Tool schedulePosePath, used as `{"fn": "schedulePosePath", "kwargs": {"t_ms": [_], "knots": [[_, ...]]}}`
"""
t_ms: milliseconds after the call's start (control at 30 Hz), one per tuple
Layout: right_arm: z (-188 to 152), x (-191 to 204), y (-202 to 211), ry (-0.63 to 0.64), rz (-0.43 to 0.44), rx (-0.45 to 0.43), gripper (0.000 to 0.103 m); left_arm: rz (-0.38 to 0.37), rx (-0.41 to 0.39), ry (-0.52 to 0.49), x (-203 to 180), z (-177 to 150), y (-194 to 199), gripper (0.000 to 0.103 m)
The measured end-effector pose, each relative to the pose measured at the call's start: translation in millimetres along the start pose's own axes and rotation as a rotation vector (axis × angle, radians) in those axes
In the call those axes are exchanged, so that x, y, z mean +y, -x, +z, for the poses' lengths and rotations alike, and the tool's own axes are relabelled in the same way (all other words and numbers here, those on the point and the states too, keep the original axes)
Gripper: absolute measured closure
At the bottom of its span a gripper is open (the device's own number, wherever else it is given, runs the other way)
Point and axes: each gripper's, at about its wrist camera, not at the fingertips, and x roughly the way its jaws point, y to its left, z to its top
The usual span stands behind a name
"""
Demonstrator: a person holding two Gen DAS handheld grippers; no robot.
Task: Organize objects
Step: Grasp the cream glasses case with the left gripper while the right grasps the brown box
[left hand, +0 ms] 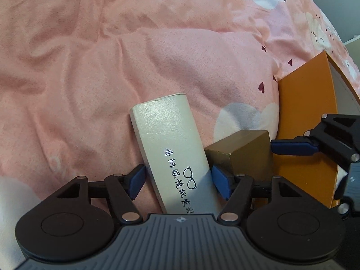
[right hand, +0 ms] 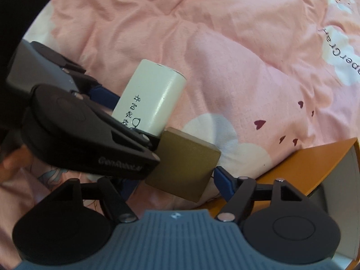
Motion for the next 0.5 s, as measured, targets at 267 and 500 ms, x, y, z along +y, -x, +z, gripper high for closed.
{"fn": "schedulePosePath", "kwargs": {"t_ms": [267,500], "knots": [[3.3,6.6,-19.9,-0.028,-0.026,0.033,0.035,0.002,-0.009,-0.181,-5.6,6.9,3.5,0.029],[-3.0,9.9,6.5,0.047,-0.035,-0.085,0.036,0.077,0.033,-0.467,-7.3,20.6,20.2,0.029]]}}
